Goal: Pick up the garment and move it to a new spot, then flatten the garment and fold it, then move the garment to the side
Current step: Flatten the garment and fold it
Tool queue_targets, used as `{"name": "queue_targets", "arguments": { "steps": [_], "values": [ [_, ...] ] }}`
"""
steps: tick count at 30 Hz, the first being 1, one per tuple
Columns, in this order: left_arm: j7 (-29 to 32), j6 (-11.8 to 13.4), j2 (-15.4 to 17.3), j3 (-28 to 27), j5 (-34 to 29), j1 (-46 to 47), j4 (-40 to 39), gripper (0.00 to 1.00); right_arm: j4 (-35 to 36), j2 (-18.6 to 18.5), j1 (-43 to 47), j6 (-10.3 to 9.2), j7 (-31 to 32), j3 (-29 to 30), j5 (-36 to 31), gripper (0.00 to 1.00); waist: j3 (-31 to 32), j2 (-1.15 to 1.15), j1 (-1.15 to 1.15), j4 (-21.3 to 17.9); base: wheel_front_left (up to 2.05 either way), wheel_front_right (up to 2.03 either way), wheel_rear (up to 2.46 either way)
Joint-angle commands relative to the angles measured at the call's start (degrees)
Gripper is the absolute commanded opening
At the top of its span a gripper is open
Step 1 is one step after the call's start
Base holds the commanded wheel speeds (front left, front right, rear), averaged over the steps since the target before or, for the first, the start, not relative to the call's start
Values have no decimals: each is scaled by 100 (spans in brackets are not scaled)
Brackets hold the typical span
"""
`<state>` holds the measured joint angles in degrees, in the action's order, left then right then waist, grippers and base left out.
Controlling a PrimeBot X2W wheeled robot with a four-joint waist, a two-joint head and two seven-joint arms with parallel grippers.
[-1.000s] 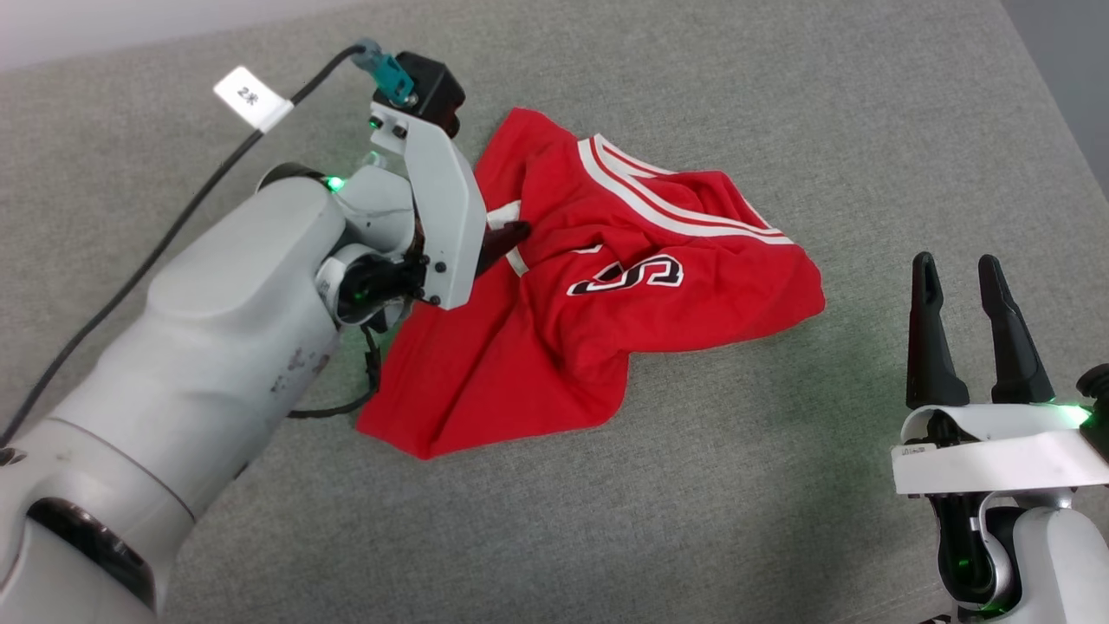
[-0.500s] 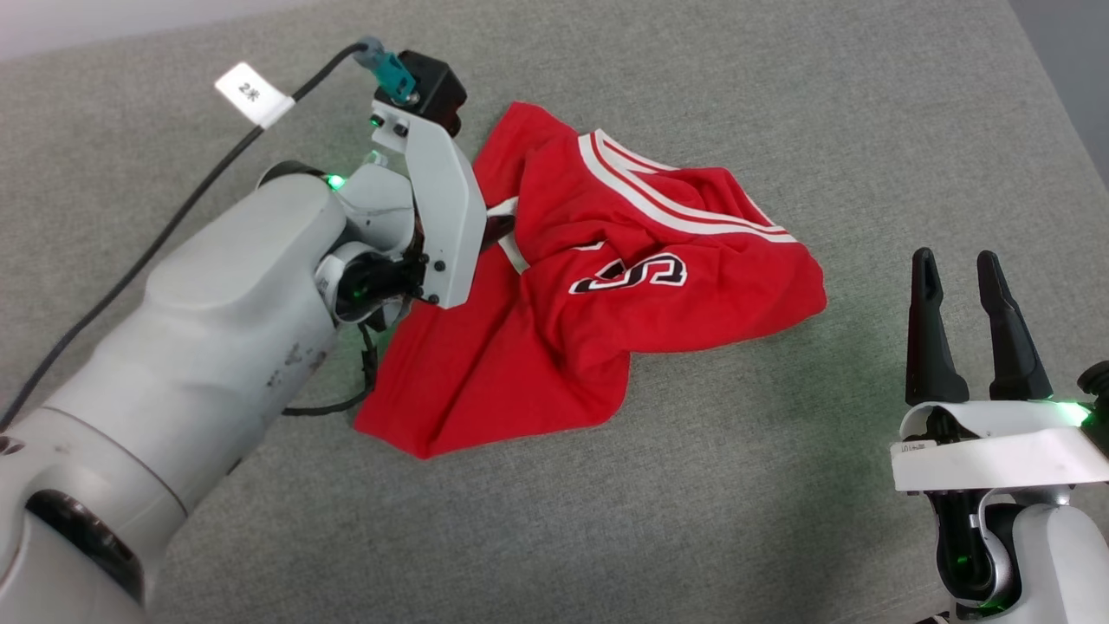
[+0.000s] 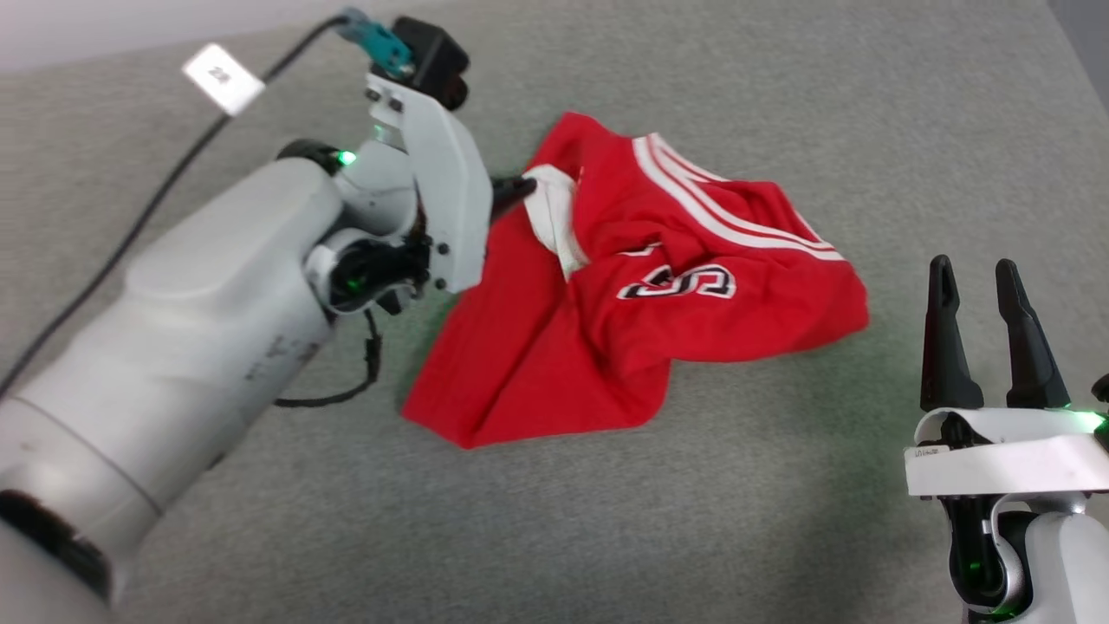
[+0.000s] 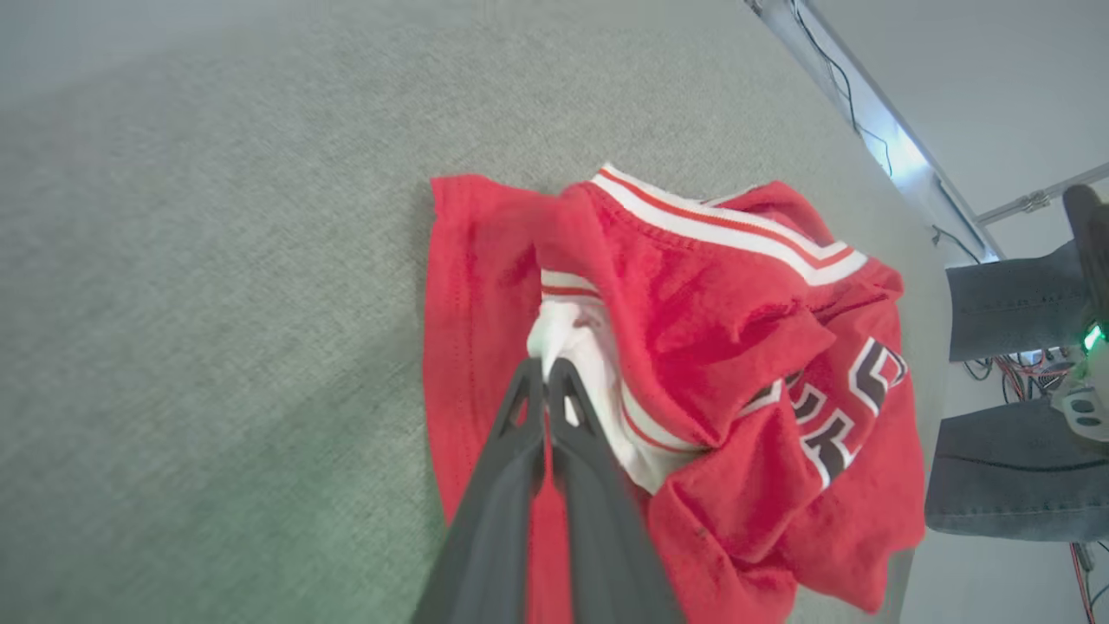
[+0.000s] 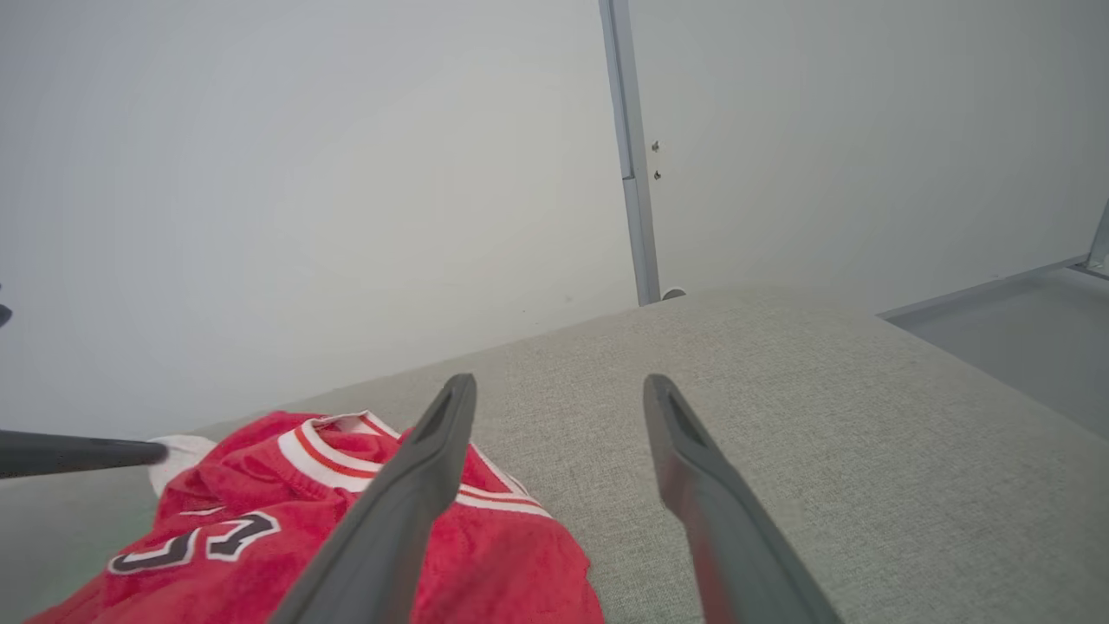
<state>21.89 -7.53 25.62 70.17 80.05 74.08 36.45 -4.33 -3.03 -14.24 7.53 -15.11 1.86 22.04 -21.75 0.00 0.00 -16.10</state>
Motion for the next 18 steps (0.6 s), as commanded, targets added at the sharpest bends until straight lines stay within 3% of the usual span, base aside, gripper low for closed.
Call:
{"name": "queue_targets", "arguments": {
  "steps": [1, 9, 13, 18],
  "values": [
    [-64, 9, 62, -19, 46, 58, -45, 0, 17, 13, 100, -8, -4, 30, -65, 100, 145, 0, 0, 195, 0, 0, 0],
    [-415, 10, 781, -153, 181, -25, -93, 0, 18, -80, 186, -8, -4, -2, -137, 100, 347, 0, 0, 597, 0, 0, 0],
    [-477, 9, 1155, -127, 93, -125, 296, 0, 18, -117, 182, -8, -4, -28, -126, 100, 356, 0, 0, 666, 0, 0, 0],
    [-579, 210, 1422, -99, -13, -271, 946, 0, 30, -154, 167, -8, -4, -81, -93, 100, 307, 0, 0, 646, 0, 0, 0]
  ]
}}
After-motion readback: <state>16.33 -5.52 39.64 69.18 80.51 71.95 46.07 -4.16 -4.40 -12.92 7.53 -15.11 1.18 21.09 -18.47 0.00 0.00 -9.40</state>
